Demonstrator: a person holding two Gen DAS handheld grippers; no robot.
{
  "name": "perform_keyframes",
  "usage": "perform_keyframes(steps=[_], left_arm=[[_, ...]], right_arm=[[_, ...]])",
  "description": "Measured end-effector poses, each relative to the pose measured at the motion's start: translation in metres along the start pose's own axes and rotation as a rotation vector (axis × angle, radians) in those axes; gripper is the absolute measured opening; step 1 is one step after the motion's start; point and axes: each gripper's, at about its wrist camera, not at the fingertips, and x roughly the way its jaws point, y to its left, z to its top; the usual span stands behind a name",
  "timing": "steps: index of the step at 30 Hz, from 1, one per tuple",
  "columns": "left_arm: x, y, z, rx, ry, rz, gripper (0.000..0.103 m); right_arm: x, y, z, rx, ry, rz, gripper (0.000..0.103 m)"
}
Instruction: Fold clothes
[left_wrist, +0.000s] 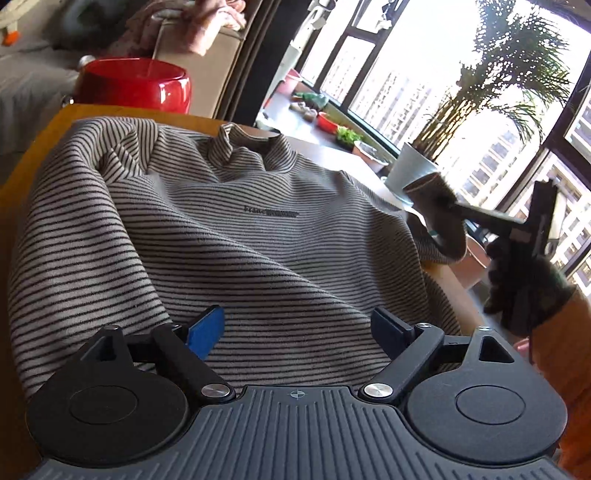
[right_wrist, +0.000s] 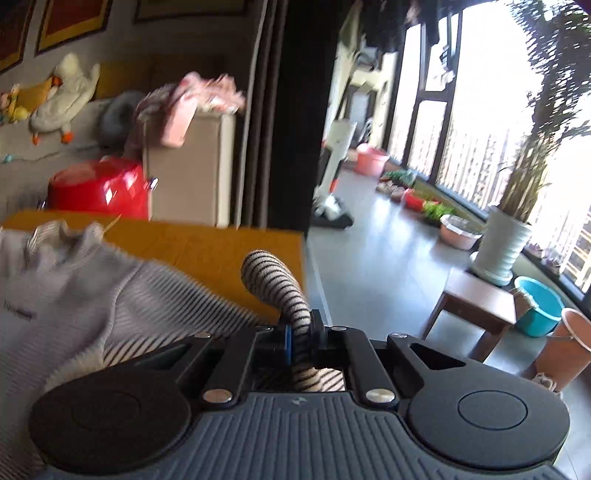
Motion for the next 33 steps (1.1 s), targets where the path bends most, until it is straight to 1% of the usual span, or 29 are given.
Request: perform_keyframes(steps=[4,6,7,9,10,13,15,17,20,23,24,25,26,27,29,33], left_arm=[[0.003,0.006,-0.004,-0.022,-0.009,-0.018,0.097],[0.003,0.007,-0.006,-0.024,-0.017,-0.026,0.098],[0.001,0.009,-0.006,-0.031,-0.021,-0.031,0.098],[-0.003,0.013,-0.007,-0.050,-0.022,-0.040,0.098],[-0.005,0.014,-0.007,-0.061,-0.022,-0.045,0.098],[-0.015,0.016,-0.008,-0.078,-0.033,-0.053,0.099],[-0.023,0.018,-0.009,-0.080,-0.043,-0.060,0.099],[-0.032,0.019,-0.010,-0.078,-0.053,-0.069,0.100],[-0.042,0.021,-0.010,-0.069,-0.073,-0.061,0.102],[-0.047,0.020,-0.010,-0.062,-0.085,-0.058,0.103],[-0.049,0.019,-0.010,-0.061,-0.087,-0.055,0.103],[-0.051,0.018,-0.010,-0.060,-0.089,-0.052,0.103],[-0.052,0.018,-0.010,-0.058,-0.090,-0.046,0.103],[-0.052,0.019,-0.011,-0.057,-0.090,-0.040,0.103],[-0.054,0.020,-0.012,-0.054,-0.089,-0.028,0.103],[-0.054,0.023,-0.012,-0.057,-0.090,-0.017,0.103]], right_arm=[[-0.061,-0.032,0.069,0.114,-0.239,-0.004,0.007],[-0.086,-0.019,0.100,0.111,-0.317,0.087,0.007],[-0.092,-0.007,0.111,0.097,-0.339,0.132,0.007],[-0.096,0.025,0.124,0.058,-0.349,0.231,0.007],[-0.092,0.043,0.126,0.034,-0.336,0.271,0.007],[-0.073,0.100,0.118,-0.054,-0.283,0.354,0.007],[-0.056,0.133,0.105,-0.095,-0.225,0.407,0.007],[-0.043,0.160,0.090,-0.140,-0.165,0.439,0.007],[-0.027,0.194,0.066,-0.199,-0.084,0.473,0.007],[-0.015,0.215,0.045,-0.217,-0.014,0.496,0.009],[-0.012,0.221,0.038,-0.222,0.011,0.507,0.014],[-0.010,0.227,0.031,-0.224,0.042,0.536,0.034],[-0.011,0.227,0.024,-0.221,0.049,0.562,0.055],[-0.012,0.227,0.019,-0.219,0.053,0.587,0.059],[-0.020,0.221,0.017,-0.219,0.039,0.619,0.059],[-0.024,0.191,0.017,-0.152,0.025,0.556,0.059]])
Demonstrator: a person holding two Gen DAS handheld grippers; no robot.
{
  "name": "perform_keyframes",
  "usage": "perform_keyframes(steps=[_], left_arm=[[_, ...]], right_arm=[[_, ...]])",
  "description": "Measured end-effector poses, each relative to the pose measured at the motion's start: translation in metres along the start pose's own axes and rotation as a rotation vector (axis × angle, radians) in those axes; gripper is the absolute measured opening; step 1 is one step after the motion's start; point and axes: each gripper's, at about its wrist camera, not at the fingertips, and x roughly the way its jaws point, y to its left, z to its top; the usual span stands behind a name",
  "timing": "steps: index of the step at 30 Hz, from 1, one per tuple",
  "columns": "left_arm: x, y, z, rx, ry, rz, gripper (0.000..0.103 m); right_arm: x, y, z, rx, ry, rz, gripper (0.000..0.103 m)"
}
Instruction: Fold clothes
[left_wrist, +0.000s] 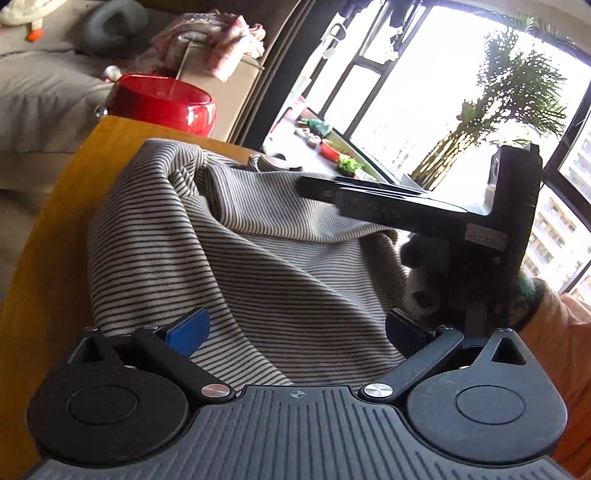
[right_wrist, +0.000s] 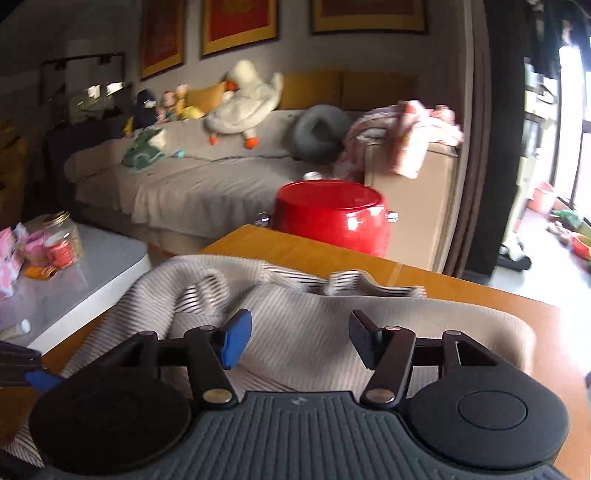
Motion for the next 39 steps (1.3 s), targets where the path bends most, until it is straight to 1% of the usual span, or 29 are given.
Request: perform_keyframes(steps=[1,4,6,8,10,14,16,17,18,19,20,21,22,23,24,26,27,29,30,32,34,35,37,39], left_arm=[[-0.001,0.001,0.000,-0.002,-0.002,-0.001,0.103],[-0.004,0.002,0.001,-0.008,-0.011,0.010,0.103],[-0.008,0.004,0.004,-0.012,-0.019,0.031,0.103],[-0.013,0.009,0.008,-0.019,-0.033,0.058,0.103],[-0.021,0.014,0.013,-0.031,-0.054,0.089,0.103],[-0.037,0.029,0.023,-0.074,-0.112,0.140,0.103],[-0.042,0.036,0.027,-0.102,-0.133,0.154,0.103],[-0.045,0.037,0.028,-0.111,-0.140,0.158,0.103],[-0.047,0.039,0.029,-0.119,-0.148,0.164,0.103],[-0.049,0.040,0.032,-0.129,-0.156,0.168,0.103],[-0.051,0.040,0.032,-0.134,-0.162,0.169,0.103],[-0.053,0.041,0.033,-0.140,-0.169,0.170,0.103],[-0.056,0.040,0.034,-0.144,-0.178,0.171,0.103],[-0.060,0.041,0.035,-0.149,-0.193,0.176,0.103],[-0.064,0.041,0.037,-0.155,-0.207,0.180,0.103],[-0.072,0.042,0.040,-0.175,-0.244,0.190,0.103],[-0.076,0.043,0.041,-0.185,-0.258,0.193,0.103],[-0.076,0.043,0.043,-0.187,-0.258,0.189,0.103],[-0.073,0.042,0.043,-0.181,-0.250,0.184,0.103],[-0.060,0.035,0.041,-0.163,-0.214,0.158,0.103],[-0.046,0.028,0.039,-0.142,-0.175,0.131,0.103],[-0.038,0.024,0.037,-0.129,-0.155,0.116,0.103],[-0.020,0.015,0.033,-0.097,-0.117,0.098,0.103],[-0.004,0.006,0.032,-0.070,-0.082,0.088,0.103]], right_arm=[[0.000,-0.011,-0.005,0.029,0.014,-0.043,0.059],[0.015,-0.051,-0.030,0.180,0.128,-0.128,0.057],[0.015,-0.063,-0.043,0.218,0.140,-0.109,0.056],[0.004,-0.053,-0.039,0.218,0.143,-0.102,0.056],[-0.017,-0.034,-0.034,0.196,0.123,0.019,0.056],[-0.060,0.027,-0.037,0.036,0.113,0.269,0.056],[-0.073,0.061,-0.045,-0.086,0.122,0.355,0.055],[-0.077,0.078,-0.050,-0.165,0.120,0.377,0.055],[-0.079,0.097,-0.055,-0.259,0.116,0.380,0.055],[-0.078,0.114,-0.063,-0.346,0.112,0.369,0.055],[-0.074,0.126,-0.069,-0.408,0.111,0.358,0.054],[-0.066,0.134,-0.071,-0.437,0.109,0.352,0.050],[-0.059,0.143,-0.074,-0.466,0.107,0.347,0.033],[-0.052,0.150,-0.074,-0.483,0.101,0.338,0.008],[-0.047,0.149,-0.064,-0.461,0.078,0.316,0.004],[-0.046,0.134,-0.029,-0.391,-0.014,0.260,0.004],[-0.050,0.117,-0.004,-0.338,-0.074,0.215,0.004],[-0.065,0.071,0.044,-0.209,-0.199,0.110,0.004],[-0.077,0.040,0.066,-0.122,-0.258,0.052,0.004],[-0.096,-0.013,0.091,0.015,-0.315,-0.045,0.004],[-0.105,-0.056,0.094,0.111,-0.307,-0.123,0.004],[-0.106,-0.071,0.088,0.147,-0.289,-0.144,0.004],[-0.103,-0.097,0.071,0.211,-0.242,-0.170,0.004],[-0.092,-0.113,0.052,0.256,-0.198,-0.169,0.004]])
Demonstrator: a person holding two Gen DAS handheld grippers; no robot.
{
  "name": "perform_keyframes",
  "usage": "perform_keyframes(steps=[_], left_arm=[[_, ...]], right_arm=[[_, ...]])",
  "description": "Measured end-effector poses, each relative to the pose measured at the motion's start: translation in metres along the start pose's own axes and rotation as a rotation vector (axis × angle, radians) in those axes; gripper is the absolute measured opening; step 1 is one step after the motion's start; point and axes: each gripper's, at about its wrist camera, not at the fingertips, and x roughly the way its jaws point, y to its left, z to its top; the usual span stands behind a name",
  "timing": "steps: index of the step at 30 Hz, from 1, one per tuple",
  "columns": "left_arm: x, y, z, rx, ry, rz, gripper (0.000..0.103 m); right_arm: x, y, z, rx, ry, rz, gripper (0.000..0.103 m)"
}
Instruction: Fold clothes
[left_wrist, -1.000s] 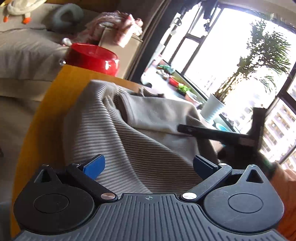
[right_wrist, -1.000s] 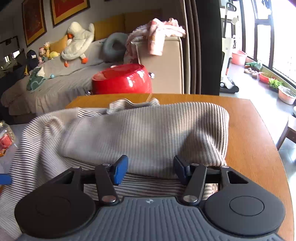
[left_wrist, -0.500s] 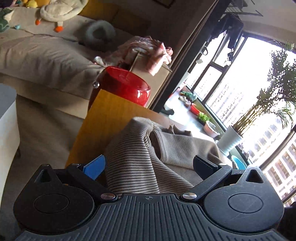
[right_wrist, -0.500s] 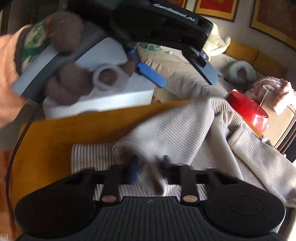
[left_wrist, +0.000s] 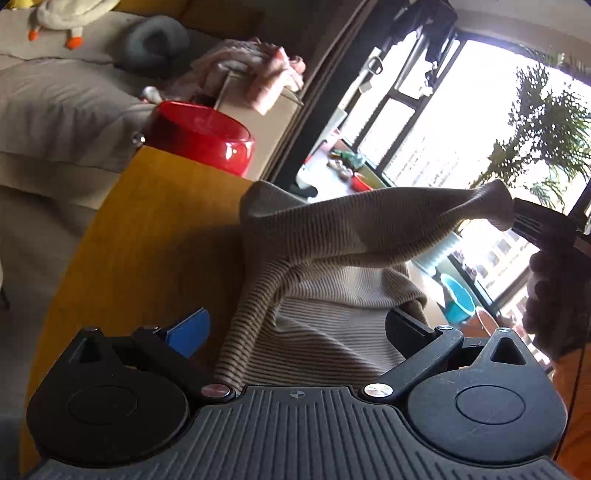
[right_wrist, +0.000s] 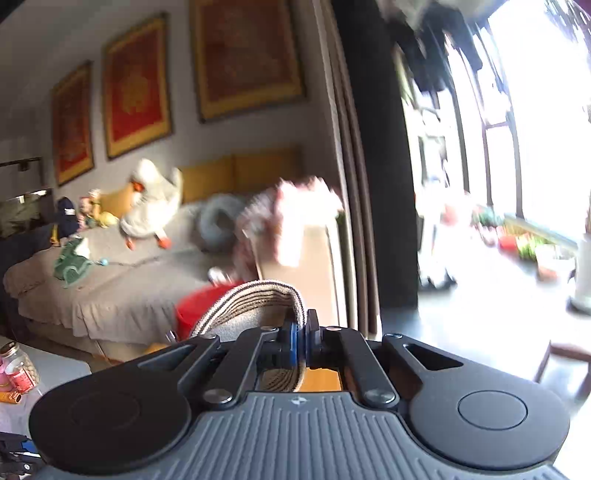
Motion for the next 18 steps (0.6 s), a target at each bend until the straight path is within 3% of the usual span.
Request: perform_keyframes(steps=[3,6,10,12,15,17,18], left_arm=[[0.021,-0.016,-0.003,0.048,0.042,0.001,0.103],[0.040,-0.032,-0.003,0.112,0.056,0.018,0.103],[0.071,-0.042,0.003,0.173,0.070,0.095,0.103],[0.086,-0.039,0.007,0.193,0.076,0.157,0.103],[0.088,-0.023,0.004,0.169,0.113,0.189,0.103],[0.081,-0.019,0.001,0.187,0.124,0.175,0.103],[0.077,-0.017,-0.001,0.196,0.129,0.168,0.103]], right_arm=[[0.015,-0.011,-0.015,0.020,0.033,0.021,0.004],[0.028,-0.004,-0.013,0.007,0.010,0.078,0.004],[0.027,0.010,0.004,-0.020,-0.091,0.169,0.004],[0.036,0.011,0.009,-0.065,-0.095,0.162,0.004],[0.055,-0.010,-0.013,-0.166,0.067,0.096,0.011],[0.059,-0.029,-0.046,-0.267,0.187,-0.033,0.032],[0.061,-0.037,-0.061,-0.313,0.240,-0.098,0.036]])
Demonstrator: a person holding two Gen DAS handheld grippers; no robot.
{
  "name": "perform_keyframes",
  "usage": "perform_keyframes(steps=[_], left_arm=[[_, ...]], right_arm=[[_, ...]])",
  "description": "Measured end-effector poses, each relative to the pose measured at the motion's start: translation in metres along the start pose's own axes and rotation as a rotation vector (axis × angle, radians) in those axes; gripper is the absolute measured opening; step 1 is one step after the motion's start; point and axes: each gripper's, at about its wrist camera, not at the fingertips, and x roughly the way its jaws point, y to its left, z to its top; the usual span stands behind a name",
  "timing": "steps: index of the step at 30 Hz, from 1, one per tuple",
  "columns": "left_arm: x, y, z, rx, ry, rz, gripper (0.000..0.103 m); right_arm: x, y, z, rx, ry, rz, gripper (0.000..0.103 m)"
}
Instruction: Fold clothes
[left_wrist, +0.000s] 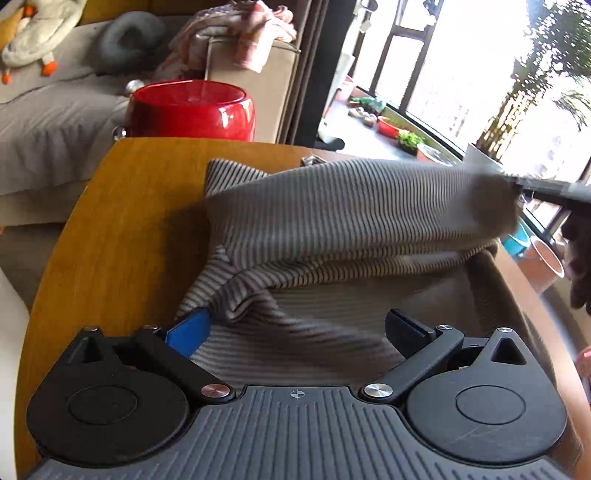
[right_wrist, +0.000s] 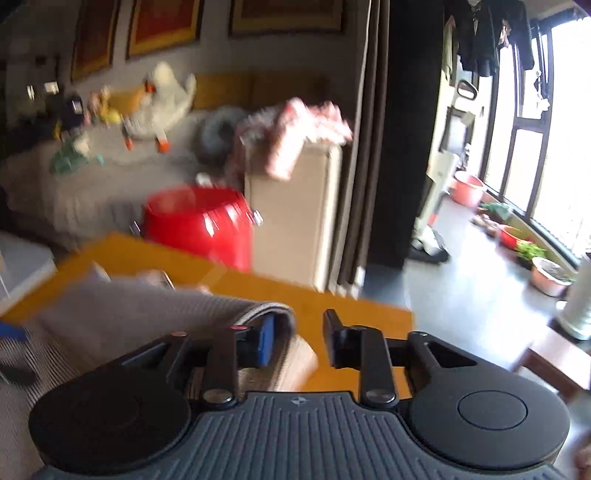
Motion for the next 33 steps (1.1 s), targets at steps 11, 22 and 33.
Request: perform_keyframes(steps=[11,22,33], left_arm=[[-0.013,-0.021,0.036,-0.036,-0.117,-0.194,0.103],[0.015,0.017,0.072,-0.181,-0.203,0.002,0.103],[0.080,0.008,0.089,-0.104,-0.083,-0.040,0.103]], right_arm=[[-0.009,-0.039,-0.021,0.591,0.001,0.264,0.052],[-0.019,-0.005,0.030,0.385,-0.140,0.286,0.004],[0.021,-0.014,-0.032,0.354,0.080,0.086,0.024]])
